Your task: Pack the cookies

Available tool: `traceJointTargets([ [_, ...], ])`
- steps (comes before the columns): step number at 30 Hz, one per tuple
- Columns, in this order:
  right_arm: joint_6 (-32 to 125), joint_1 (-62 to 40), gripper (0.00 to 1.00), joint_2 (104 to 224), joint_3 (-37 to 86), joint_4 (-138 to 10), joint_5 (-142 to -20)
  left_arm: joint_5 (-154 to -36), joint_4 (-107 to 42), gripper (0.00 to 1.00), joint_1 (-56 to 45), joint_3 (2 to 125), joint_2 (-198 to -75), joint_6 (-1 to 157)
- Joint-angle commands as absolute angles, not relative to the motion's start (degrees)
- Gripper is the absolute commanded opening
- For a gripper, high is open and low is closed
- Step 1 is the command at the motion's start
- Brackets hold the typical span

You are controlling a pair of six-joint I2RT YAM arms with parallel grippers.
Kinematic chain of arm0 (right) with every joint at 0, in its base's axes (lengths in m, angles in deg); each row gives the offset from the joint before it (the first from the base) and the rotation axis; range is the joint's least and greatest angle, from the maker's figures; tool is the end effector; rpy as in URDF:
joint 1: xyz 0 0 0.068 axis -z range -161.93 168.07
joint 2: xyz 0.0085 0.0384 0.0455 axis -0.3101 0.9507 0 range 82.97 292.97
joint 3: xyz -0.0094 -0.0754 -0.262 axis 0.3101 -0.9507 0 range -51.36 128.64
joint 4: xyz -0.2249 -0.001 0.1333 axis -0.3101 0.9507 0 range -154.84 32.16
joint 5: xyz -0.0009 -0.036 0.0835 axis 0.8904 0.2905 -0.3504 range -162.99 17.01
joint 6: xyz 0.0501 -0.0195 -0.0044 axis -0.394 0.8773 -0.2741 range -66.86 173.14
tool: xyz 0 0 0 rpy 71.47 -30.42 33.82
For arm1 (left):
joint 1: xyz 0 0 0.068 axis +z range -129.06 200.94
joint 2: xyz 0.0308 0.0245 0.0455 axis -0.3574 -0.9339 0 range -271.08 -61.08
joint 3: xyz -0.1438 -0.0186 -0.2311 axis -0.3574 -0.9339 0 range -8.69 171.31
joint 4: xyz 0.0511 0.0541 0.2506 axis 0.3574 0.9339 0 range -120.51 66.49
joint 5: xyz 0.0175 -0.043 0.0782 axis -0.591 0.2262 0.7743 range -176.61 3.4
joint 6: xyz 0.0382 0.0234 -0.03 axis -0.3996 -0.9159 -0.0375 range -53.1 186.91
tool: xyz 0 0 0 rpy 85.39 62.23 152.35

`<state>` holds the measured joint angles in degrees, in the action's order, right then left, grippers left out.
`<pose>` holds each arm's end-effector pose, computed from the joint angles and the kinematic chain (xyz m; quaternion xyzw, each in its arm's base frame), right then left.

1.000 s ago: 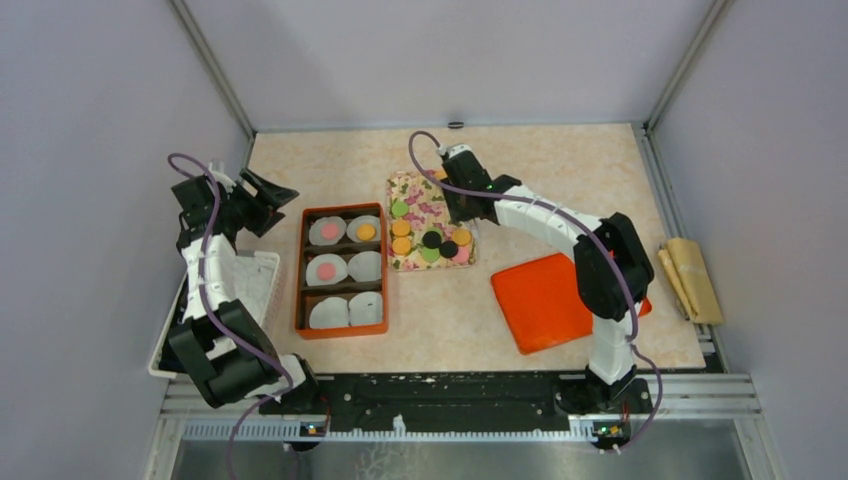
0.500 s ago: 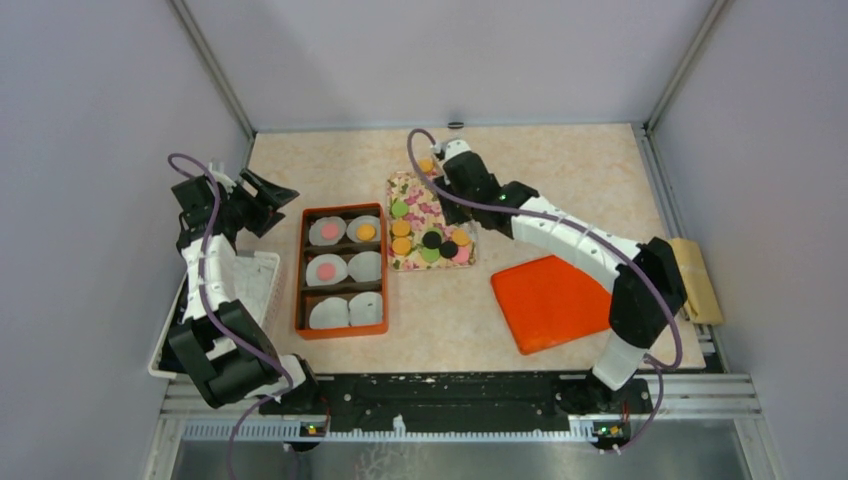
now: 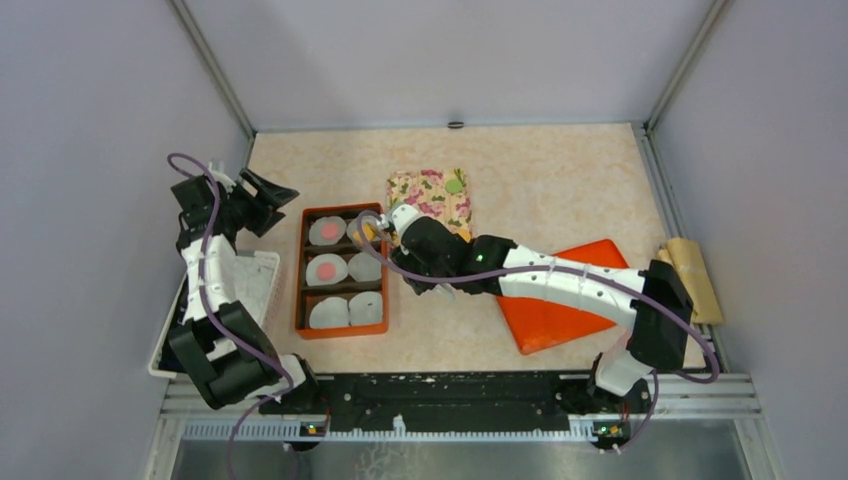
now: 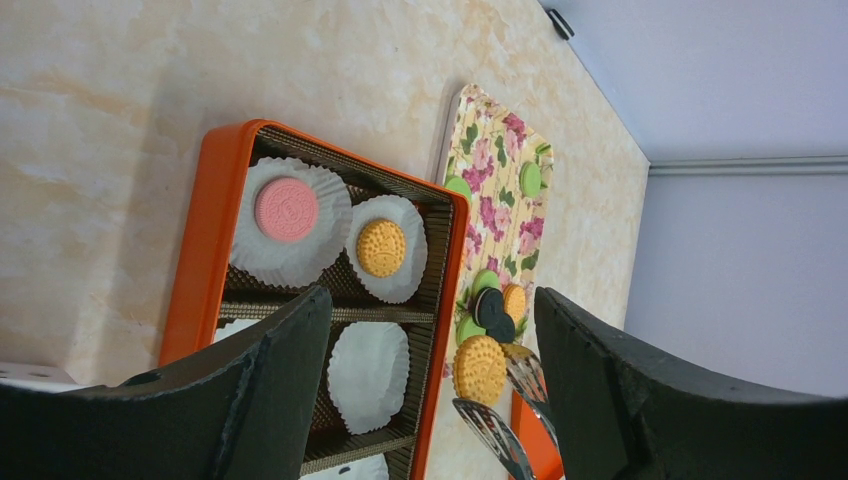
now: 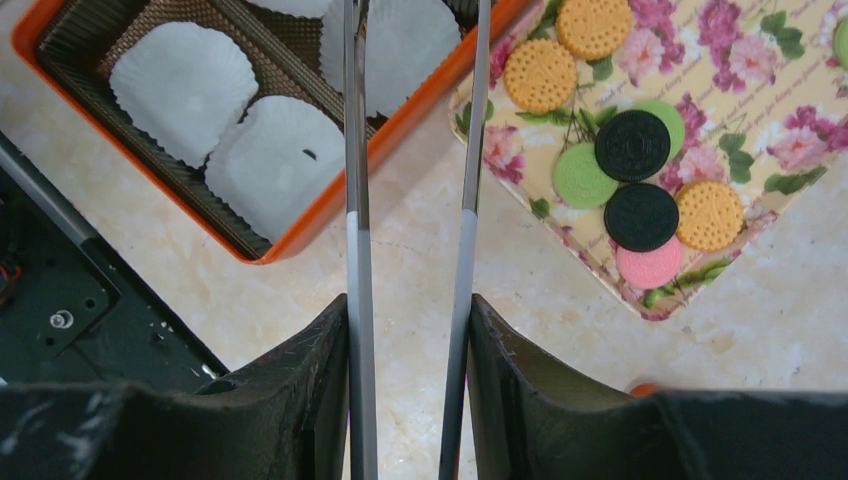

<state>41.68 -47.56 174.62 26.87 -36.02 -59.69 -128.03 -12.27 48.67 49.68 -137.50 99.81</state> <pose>0.1562 0.3248 0.3059 -0.3718 0.8300 0.1677 0.3805 0.2682 0.1144 0.2917 -0.2833 0.8010 -0.3343 0.4078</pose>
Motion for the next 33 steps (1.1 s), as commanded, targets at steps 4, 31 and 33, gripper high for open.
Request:
traceJointTargets([
  [4,39.44,-48.87,0.00,173.98,25.51,-38.98,-61.89,-129.11,-12.01,0.80,49.13,50.43,-134.82,99.01],
  [31,38.59,-51.57,0.37,179.47,27.94,-38.43,-55.41,-130.11,-12.60,0.80,49.10,49.58,-135.50,98.63],
  [33,38.85,-51.56,0.37,179.59,28.19,-38.35,-55.33,-130.37,-12.73,0.80,49.13,49.54,-135.52,98.61],
])
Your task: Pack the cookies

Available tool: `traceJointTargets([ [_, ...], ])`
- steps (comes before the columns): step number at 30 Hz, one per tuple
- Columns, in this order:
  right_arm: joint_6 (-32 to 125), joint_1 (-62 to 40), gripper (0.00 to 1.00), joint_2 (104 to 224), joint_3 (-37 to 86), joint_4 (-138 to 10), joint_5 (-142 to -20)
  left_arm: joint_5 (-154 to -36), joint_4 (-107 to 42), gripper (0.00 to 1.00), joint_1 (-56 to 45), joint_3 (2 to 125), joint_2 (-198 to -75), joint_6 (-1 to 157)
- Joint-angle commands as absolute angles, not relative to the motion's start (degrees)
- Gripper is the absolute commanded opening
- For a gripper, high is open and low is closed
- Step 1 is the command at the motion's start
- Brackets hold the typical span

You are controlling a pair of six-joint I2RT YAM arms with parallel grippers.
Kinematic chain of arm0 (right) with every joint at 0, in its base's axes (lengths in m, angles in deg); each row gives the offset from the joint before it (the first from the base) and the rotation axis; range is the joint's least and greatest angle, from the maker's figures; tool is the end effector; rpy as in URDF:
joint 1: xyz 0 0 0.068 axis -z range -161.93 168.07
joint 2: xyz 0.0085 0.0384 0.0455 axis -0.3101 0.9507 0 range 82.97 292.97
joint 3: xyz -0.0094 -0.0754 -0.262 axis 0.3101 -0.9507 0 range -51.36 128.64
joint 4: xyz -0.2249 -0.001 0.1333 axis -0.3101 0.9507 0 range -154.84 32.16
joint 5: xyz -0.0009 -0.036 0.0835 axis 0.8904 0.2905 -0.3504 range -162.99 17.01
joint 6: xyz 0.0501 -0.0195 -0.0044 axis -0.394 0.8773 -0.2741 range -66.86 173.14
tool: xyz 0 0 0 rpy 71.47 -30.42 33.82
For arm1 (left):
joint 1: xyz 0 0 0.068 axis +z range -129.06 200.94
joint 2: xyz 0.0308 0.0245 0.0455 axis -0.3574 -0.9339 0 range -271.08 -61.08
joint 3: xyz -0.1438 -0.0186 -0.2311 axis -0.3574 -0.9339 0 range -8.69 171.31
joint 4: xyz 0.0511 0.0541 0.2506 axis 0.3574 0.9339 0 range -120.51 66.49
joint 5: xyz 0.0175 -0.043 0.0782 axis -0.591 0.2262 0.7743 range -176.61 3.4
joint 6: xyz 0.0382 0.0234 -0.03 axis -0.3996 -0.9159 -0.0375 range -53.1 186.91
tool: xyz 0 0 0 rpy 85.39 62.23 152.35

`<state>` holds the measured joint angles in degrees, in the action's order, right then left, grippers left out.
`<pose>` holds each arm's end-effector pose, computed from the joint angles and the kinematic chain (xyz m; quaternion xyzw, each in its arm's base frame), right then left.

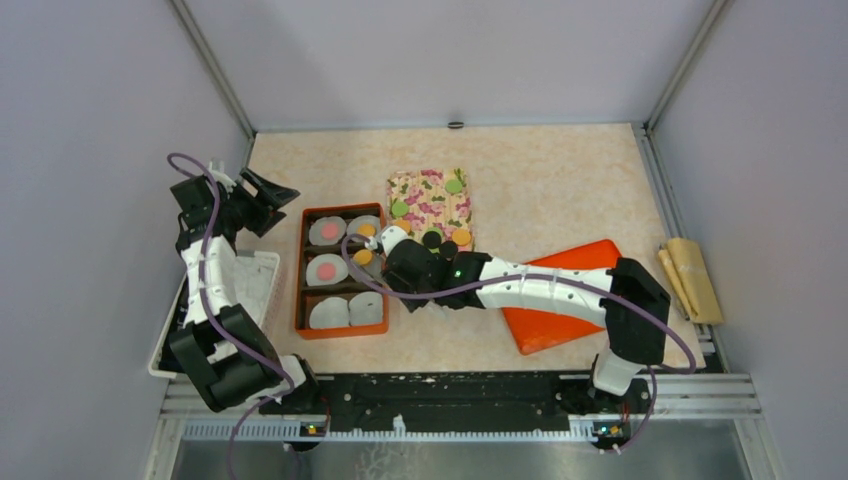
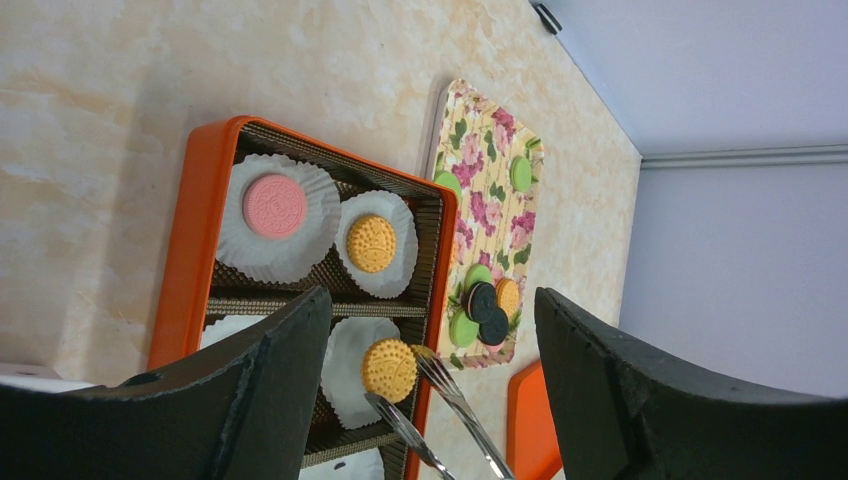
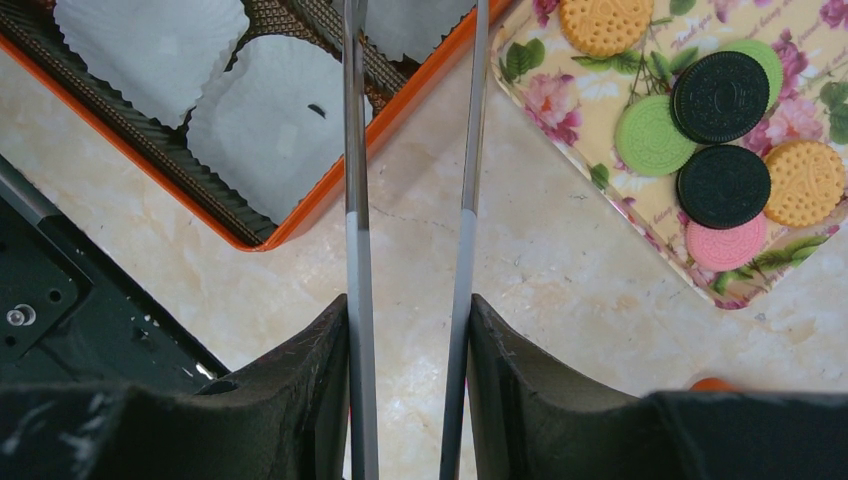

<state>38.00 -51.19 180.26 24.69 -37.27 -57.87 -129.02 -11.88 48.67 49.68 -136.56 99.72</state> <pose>0.1415 0.3474 0.2610 -0.3809 0.8474 0.1430 0.3410 0.2652 0.1122 0.2958 -0.2758 0.7997 -0.3405 0.4104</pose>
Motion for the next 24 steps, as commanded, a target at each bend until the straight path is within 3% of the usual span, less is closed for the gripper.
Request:
traceJointTargets([
  [1,38.90,-51.54,0.41,179.76,28.31,-38.12,-55.09,-130.44,-12.77,0.80,49.12,49.50,-135.52,98.63],
  [8,38.99,-51.52,0.42,180.09,29.20,-37.60,-55.23,-130.62,-12.79,0.81,49.11,49.50,-135.65,98.55],
  [11,38.82,-51.57,0.50,180.03,29.50,-37.48,-55.31,-130.72,-12.81,0.81,49.15,49.46,-135.70,98.47],
  [24,39.86,-51.46,0.48,176.35,28.94,-37.51,-48.50,-130.99,-12.75,0.81,49.14,49.76,-135.75,98.50],
])
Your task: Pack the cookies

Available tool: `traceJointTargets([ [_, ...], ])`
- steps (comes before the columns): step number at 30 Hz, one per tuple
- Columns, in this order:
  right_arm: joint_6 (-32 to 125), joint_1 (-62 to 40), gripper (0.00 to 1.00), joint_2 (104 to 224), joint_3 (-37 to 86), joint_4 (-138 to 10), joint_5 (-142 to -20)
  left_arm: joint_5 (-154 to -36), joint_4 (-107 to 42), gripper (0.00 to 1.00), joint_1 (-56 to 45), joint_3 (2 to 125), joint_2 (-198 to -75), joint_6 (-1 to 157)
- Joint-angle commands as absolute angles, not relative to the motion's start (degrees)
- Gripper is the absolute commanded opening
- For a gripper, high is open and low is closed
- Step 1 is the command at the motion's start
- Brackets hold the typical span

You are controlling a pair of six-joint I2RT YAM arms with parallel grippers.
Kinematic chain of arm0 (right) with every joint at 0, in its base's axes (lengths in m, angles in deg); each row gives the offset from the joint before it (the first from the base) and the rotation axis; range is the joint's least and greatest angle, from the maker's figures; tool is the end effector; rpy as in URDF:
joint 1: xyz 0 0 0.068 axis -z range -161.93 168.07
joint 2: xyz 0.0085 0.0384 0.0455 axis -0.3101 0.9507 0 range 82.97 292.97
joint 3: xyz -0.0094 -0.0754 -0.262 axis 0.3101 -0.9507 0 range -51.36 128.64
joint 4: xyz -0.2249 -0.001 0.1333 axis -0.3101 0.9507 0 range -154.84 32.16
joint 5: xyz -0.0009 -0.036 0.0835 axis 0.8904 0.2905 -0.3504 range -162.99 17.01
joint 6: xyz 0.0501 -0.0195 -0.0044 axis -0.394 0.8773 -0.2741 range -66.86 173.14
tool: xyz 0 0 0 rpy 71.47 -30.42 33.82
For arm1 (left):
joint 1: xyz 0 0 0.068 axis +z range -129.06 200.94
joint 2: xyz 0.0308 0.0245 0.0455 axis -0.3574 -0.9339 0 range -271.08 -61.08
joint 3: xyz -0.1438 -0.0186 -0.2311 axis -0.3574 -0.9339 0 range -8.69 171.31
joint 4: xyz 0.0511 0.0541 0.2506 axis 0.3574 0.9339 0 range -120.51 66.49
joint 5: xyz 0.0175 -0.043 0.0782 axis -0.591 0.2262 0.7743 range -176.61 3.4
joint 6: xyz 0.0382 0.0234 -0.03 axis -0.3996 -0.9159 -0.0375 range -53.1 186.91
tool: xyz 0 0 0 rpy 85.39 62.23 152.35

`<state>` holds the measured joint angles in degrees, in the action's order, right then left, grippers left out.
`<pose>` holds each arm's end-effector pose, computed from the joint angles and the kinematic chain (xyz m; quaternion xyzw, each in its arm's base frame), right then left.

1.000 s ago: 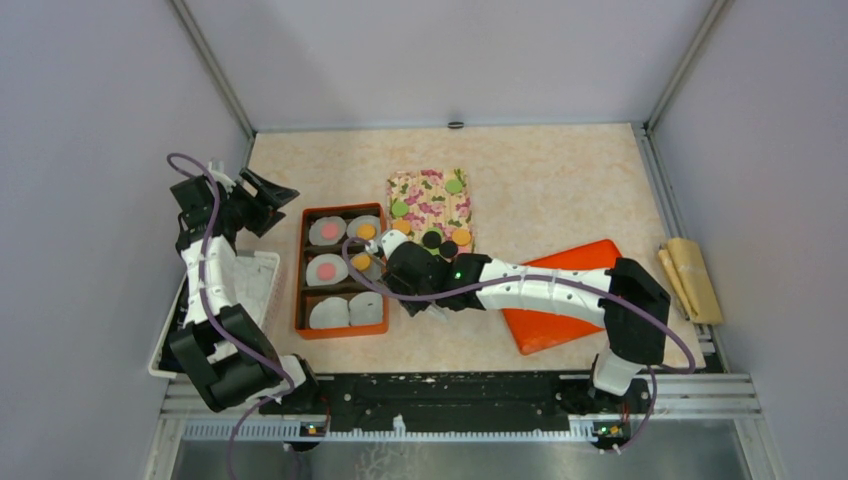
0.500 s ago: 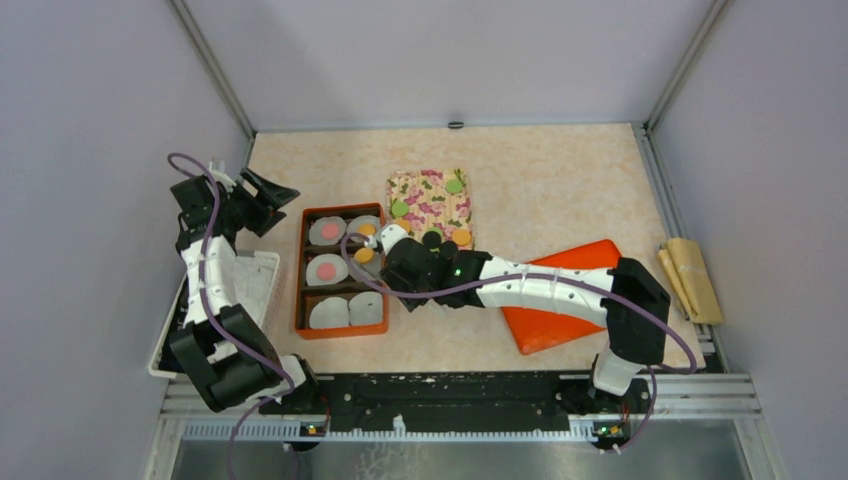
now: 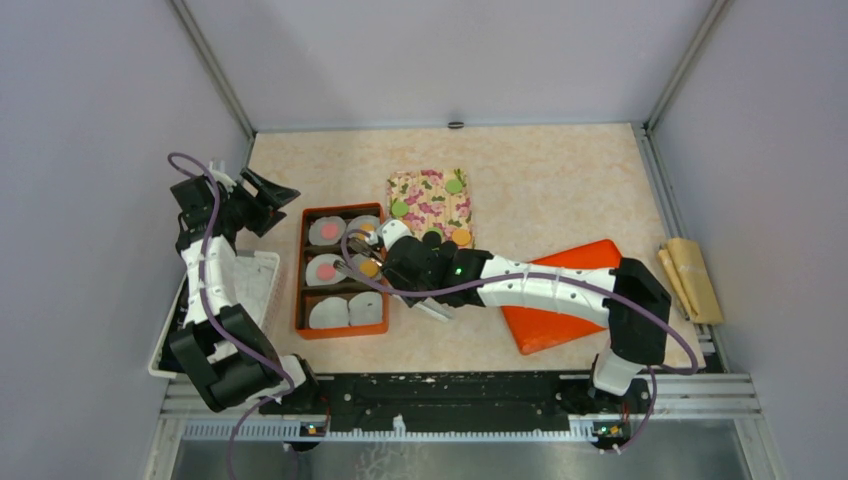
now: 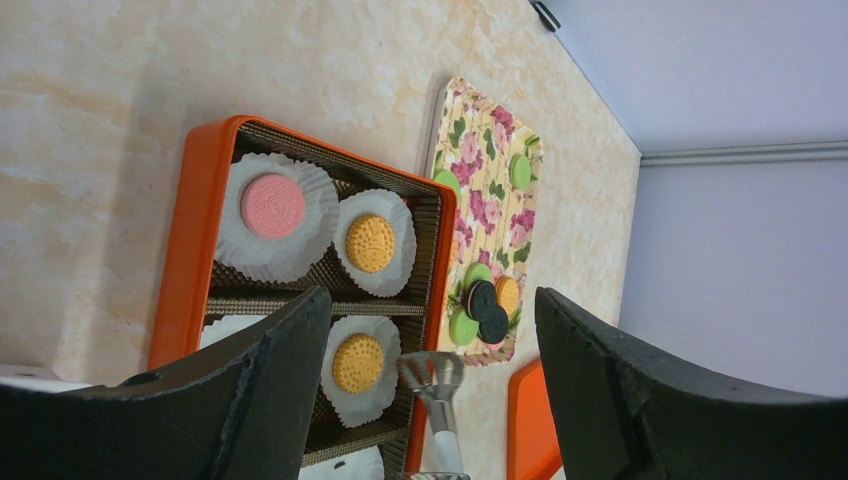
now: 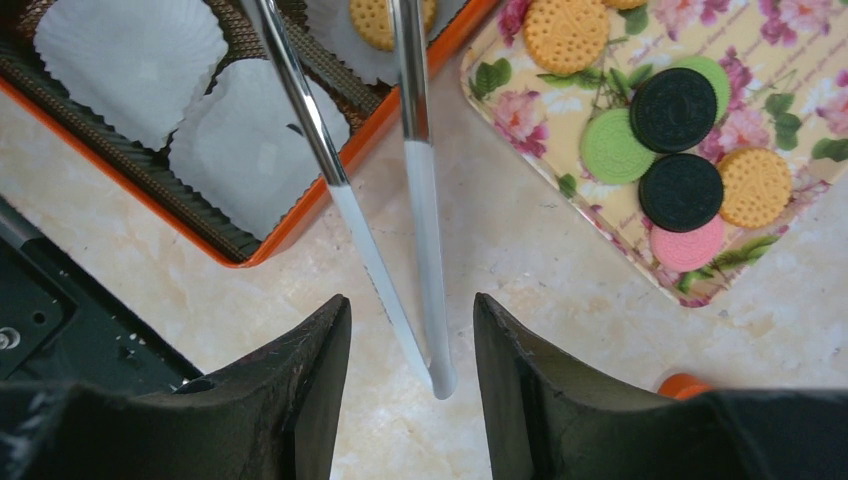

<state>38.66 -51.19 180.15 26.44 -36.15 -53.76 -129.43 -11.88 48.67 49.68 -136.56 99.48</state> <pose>0.1442 0.3474 0.2707 -0.3705 0.8450 0.1193 0.3668 0.2651 0.1120 0.2959 -0.2722 0.8001 -0.3426 0.4104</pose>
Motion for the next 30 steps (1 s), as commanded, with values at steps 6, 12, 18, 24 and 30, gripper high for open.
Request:
traceJointTargets([
  [6,40.86,-51.40,0.55,177.50,26.83,-37.33,-51.17,-131.44,-12.85,0.81,49.09,49.93,-136.04,98.81],
  [12,41.68,-51.37,0.55,179.48,20.66,-38.99,-49.81,-131.92,-12.87,0.81,49.14,49.72,-135.97,98.94],
  [18,41.39,-51.10,0.54,181.88,16.58,-40.04,-46.90,-132.49,-12.95,0.81,49.15,49.32,-136.38,99.06],
  [24,39.57,-51.07,0.54,181.22,12.12,-38.35,-45.51,-132.58,-12.57,0.80,49.15,49.08,-136.17,98.55],
  [30,37.87,-50.85,0.40,180.11,7.77,-38.75,-46.09,-133.65,-12.84,0.81,49.07,48.62,-136.61,98.71],
])
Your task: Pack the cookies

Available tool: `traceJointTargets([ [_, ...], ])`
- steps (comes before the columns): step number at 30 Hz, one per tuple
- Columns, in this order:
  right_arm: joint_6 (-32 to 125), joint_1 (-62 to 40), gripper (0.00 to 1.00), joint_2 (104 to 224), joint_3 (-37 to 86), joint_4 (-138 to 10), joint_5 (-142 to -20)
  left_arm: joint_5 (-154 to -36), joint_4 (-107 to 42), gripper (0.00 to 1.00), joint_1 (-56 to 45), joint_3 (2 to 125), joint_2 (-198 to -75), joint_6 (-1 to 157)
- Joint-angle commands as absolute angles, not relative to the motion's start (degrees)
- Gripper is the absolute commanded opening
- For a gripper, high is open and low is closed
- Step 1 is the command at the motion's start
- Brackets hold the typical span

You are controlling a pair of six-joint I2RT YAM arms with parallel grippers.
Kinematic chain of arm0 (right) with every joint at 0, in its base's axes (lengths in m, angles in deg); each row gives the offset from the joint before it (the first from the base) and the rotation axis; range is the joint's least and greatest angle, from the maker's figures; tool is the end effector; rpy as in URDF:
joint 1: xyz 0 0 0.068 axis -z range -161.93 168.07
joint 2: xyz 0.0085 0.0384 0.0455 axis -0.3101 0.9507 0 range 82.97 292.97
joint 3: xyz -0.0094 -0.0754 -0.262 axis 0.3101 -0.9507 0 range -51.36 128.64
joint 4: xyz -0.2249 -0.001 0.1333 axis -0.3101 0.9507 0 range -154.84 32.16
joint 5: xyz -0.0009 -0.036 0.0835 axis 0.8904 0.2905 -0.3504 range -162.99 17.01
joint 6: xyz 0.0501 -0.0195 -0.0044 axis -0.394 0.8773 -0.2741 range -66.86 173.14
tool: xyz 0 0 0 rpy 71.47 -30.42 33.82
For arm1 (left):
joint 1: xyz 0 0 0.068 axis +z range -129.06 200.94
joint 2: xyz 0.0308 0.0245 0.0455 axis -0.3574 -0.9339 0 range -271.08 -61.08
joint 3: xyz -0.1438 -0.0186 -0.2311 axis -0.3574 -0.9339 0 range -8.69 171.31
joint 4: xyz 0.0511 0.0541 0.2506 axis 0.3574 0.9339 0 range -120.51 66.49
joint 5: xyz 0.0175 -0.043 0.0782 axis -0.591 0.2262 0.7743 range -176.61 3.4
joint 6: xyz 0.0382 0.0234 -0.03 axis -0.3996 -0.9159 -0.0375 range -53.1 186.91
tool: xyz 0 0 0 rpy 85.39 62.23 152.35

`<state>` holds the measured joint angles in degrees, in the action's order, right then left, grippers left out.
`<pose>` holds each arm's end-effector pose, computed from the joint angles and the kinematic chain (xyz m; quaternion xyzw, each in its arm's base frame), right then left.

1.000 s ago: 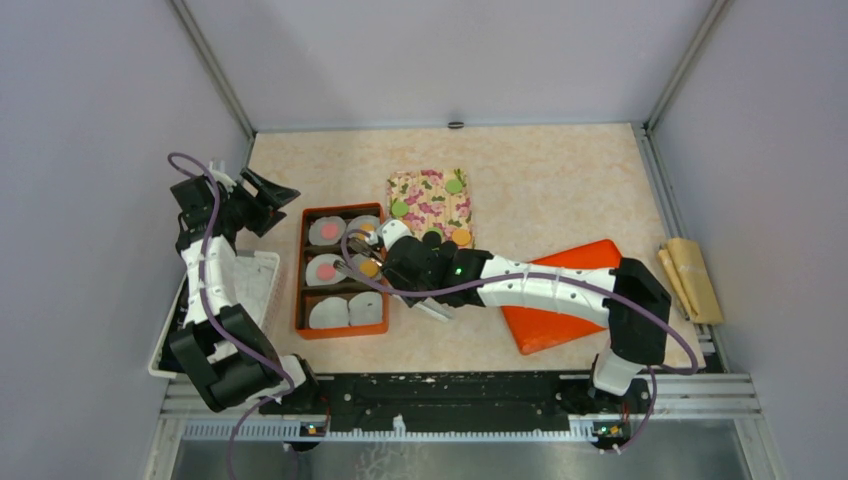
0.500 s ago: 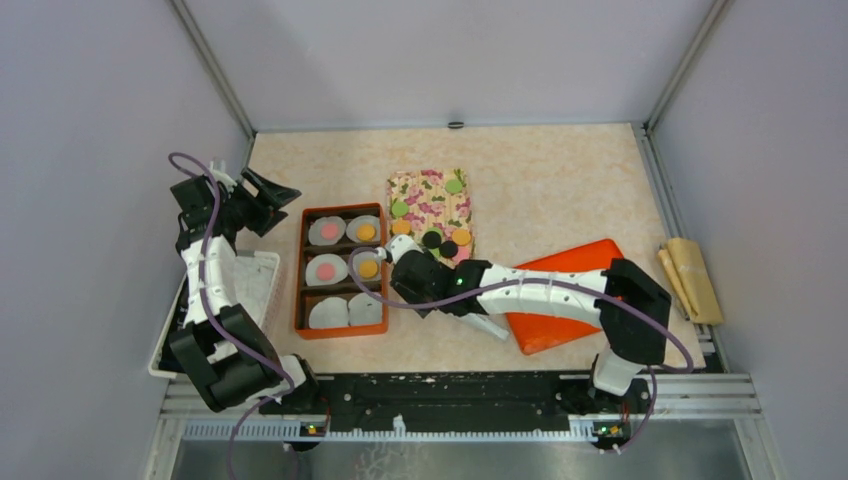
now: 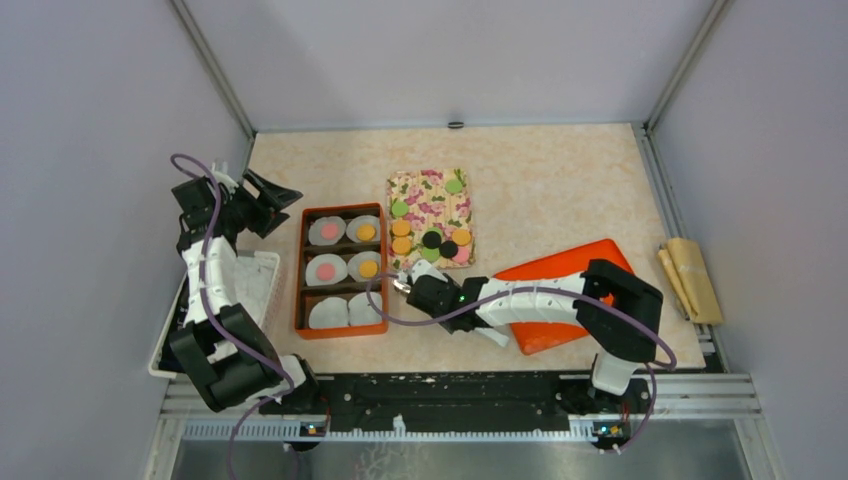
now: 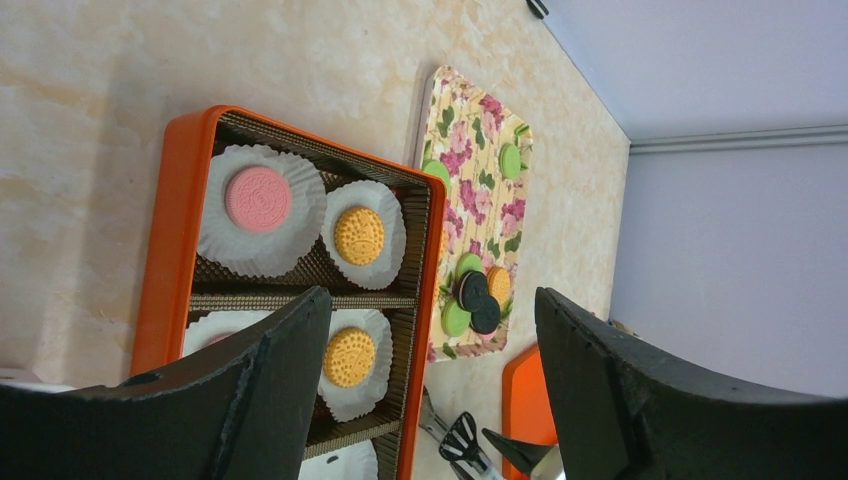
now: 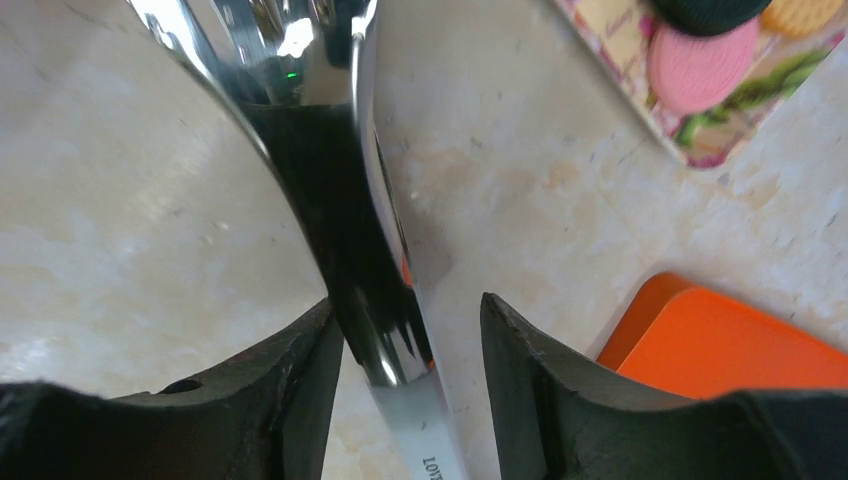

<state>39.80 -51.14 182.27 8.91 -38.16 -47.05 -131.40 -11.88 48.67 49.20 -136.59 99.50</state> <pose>0.1333 0.3071 0.1697 -0.4046 0.8638 -0.0297 0.2988 0.2645 0.1107 0.2935 -0.2655 0.7996 -0.3573 0.4031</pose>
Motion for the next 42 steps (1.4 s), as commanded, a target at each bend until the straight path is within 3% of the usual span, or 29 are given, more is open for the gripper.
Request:
traceJointTargets([
  [1,37.64,-50.86,0.23,179.99,8.18,-38.57,-46.04,-133.96,-12.78,0.81,49.14,48.62,-136.82,98.80],
  [2,37.45,-50.86,0.07,179.73,8.50,-38.30,-46.05,-134.12,-12.77,0.80,49.13,48.62,-136.92,98.88],
  [3,37.52,-50.85,0.00,179.40,9.22,-38.09,-46.27,-134.09,-12.68,0.80,49.11,48.66,-137.05,98.82],
  [14,34.72,-49.45,0.00,171.05,17.48,-31.70,-41.14,-134.90,-12.63,0.80,49.13,49.24,-136.07,99.31],
  [22,35.75,-33.21,0.00,170.11,25.56,-32.67,-42.29,-136.09,-14.35,0.80,48.99,49.18,-135.94,100.78],
  [27,41.80,-24.95,0.00,180.55,35.60,-30.93,-33.33,-136.21,-14.79,0.80,48.92,49.10,-135.90,100.87],
  [34,50.61,-19.80,0.00,204.89,51.10,-23.39,-15.04,-135.92,-14.66,0.80,48.96,49.02,-136.04,100.25],
  [42,52.21,-16.64,0.00,220.97,60.85,-16.39,-6.33,-135.91,-14.71,0.80,48.89,48.46,-137.36,99.44],
])
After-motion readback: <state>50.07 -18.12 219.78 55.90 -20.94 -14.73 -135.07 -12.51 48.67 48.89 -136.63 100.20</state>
